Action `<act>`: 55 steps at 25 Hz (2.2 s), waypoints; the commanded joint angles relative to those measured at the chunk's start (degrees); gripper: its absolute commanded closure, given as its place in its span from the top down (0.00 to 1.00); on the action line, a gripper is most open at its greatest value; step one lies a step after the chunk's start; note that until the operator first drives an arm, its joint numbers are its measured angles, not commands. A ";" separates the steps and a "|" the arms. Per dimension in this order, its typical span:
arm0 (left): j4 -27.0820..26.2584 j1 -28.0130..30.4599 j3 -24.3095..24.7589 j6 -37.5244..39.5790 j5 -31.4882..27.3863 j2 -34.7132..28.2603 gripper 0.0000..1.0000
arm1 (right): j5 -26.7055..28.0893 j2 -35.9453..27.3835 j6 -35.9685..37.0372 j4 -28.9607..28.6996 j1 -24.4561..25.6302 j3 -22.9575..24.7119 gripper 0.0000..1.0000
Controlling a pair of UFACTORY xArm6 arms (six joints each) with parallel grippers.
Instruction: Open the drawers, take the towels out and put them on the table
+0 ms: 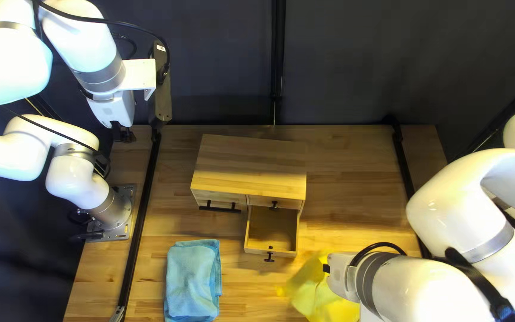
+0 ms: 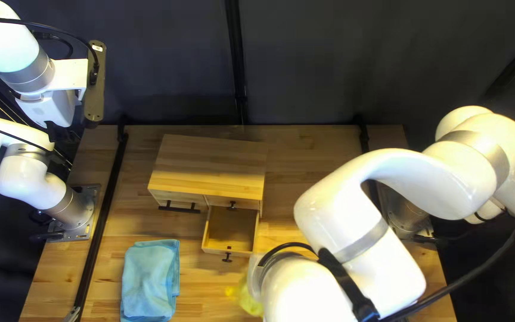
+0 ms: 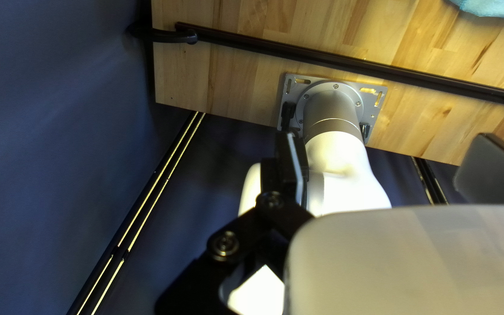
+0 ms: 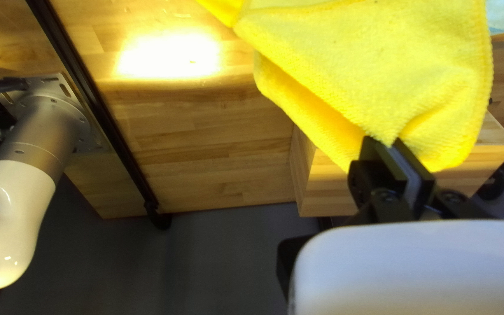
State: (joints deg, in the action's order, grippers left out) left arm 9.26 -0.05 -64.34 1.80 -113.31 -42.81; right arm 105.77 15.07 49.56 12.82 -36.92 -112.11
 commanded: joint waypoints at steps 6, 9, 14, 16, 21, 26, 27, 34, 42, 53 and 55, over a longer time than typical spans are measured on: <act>0.00 0.00 0.00 0.00 0.00 0.00 1.00 | -2.97 -1.79 -6.05 -3.35 -1.08 6.03 0.00; 0.00 0.00 0.00 0.00 0.00 0.00 1.00 | -6.37 -3.58 -8.13 -4.31 -1.46 11.37 0.00; 0.00 0.00 0.00 0.00 0.00 0.00 1.00 | -8.99 -3.46 -10.56 -5.63 -1.52 14.34 0.00; 0.00 0.00 0.00 0.00 0.00 0.00 1.00 | -9.38 -2.82 -11.60 -6.15 -1.58 14.46 0.00; 0.00 0.00 0.00 0.00 0.00 0.00 1.00 | -13.69 -2.96 -14.44 -7.16 -1.65 19.32 0.00; 0.00 0.00 0.00 0.00 0.00 0.00 1.00 | -18.45 -4.48 -16.91 -8.03 -1.54 25.76 0.00; 0.00 0.00 0.00 0.00 0.00 0.00 1.00 | -19.46 -4.81 -17.50 -8.33 -1.42 27.28 0.00; 0.00 0.00 0.00 0.00 0.00 0.00 1.00 | -24.44 -4.83 -20.99 -9.32 -0.62 33.09 0.00; 0.00 0.00 0.00 0.00 0.00 0.00 1.00 | -30.16 0.25 -21.51 -10.25 1.87 34.26 0.00; 0.00 0.00 0.00 0.00 0.00 0.00 1.00 | -39.39 4.35 -24.25 -8.39 3.65 37.82 0.00; 0.00 0.00 0.00 0.00 0.00 0.00 1.00 | -40.93 4.88 -24.34 -8.08 4.09 38.51 0.81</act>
State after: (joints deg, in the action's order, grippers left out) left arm 9.26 -0.05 -64.34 1.80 -113.31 -42.82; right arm 66.70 19.32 25.46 4.29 -33.38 -74.43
